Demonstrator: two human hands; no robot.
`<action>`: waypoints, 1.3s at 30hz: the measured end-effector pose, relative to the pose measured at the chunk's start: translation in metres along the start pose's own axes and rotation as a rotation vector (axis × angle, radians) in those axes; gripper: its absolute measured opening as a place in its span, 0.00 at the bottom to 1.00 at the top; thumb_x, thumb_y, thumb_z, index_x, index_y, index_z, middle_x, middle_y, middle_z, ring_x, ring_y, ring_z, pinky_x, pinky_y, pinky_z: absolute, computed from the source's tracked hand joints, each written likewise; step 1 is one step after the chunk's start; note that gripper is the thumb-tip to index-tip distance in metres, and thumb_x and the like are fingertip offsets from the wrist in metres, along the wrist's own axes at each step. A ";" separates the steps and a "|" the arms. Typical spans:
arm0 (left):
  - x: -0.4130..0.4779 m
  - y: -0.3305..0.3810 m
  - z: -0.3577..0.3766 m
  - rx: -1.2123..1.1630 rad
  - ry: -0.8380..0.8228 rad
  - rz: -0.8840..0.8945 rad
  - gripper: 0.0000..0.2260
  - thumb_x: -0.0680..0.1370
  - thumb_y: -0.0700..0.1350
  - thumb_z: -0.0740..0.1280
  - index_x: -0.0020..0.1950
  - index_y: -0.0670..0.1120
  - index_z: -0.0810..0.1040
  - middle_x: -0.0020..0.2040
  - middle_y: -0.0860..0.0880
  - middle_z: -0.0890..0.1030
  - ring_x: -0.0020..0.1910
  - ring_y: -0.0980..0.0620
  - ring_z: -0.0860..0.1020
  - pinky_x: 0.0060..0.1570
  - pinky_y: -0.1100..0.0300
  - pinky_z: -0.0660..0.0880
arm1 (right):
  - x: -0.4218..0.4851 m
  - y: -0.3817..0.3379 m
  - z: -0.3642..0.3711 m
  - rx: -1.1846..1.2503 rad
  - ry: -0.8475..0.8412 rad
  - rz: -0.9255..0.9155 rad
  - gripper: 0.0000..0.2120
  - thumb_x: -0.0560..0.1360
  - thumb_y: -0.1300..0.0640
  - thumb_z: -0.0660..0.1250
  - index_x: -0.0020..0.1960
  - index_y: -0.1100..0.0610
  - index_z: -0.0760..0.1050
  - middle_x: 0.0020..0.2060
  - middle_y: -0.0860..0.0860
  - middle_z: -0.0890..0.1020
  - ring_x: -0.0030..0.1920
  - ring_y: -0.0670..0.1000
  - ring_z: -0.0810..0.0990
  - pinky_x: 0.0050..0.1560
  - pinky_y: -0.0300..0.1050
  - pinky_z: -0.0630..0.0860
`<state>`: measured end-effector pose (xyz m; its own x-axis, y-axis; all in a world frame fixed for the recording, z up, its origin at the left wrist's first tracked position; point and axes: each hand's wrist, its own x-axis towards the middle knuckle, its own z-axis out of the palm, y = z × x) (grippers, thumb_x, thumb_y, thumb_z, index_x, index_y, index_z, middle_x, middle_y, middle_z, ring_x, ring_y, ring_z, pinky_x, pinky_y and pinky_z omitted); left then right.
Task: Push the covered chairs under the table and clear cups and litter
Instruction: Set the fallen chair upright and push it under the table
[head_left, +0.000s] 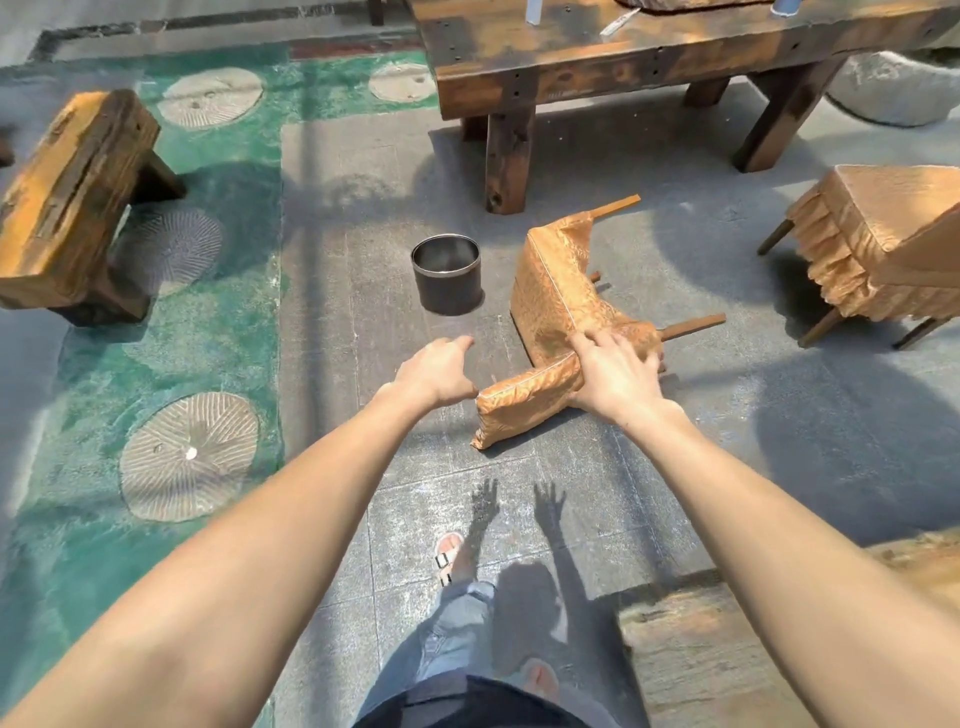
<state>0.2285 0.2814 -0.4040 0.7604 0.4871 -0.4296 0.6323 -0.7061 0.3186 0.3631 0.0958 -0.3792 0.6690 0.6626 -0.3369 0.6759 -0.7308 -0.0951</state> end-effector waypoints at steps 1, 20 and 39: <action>0.014 -0.008 0.000 -0.002 -0.024 0.009 0.38 0.73 0.48 0.75 0.80 0.49 0.63 0.74 0.43 0.72 0.71 0.41 0.71 0.67 0.44 0.73 | 0.013 -0.006 0.005 -0.004 -0.005 0.002 0.38 0.72 0.49 0.77 0.77 0.49 0.63 0.76 0.52 0.66 0.77 0.58 0.63 0.72 0.74 0.59; 0.149 -0.116 0.096 -0.362 -0.205 -0.066 0.42 0.74 0.36 0.72 0.83 0.48 0.55 0.79 0.38 0.63 0.43 0.59 0.73 0.51 0.55 0.80 | 0.165 -0.028 0.146 -0.170 -0.238 -0.058 0.44 0.72 0.49 0.76 0.80 0.50 0.55 0.77 0.54 0.65 0.80 0.57 0.56 0.75 0.72 0.50; 0.241 -0.177 0.270 -0.436 -0.152 -0.324 0.46 0.75 0.32 0.71 0.83 0.56 0.49 0.79 0.37 0.63 0.70 0.39 0.71 0.68 0.48 0.70 | 0.378 -0.037 0.404 -0.391 -0.477 -0.435 0.24 0.78 0.63 0.69 0.71 0.60 0.66 0.63 0.61 0.76 0.63 0.62 0.76 0.62 0.56 0.74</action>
<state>0.2597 0.3855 -0.7921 0.5078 0.5411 -0.6703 0.8572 -0.2397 0.4558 0.4658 0.3071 -0.8814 0.1704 0.6699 -0.7227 0.9684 -0.2495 -0.0030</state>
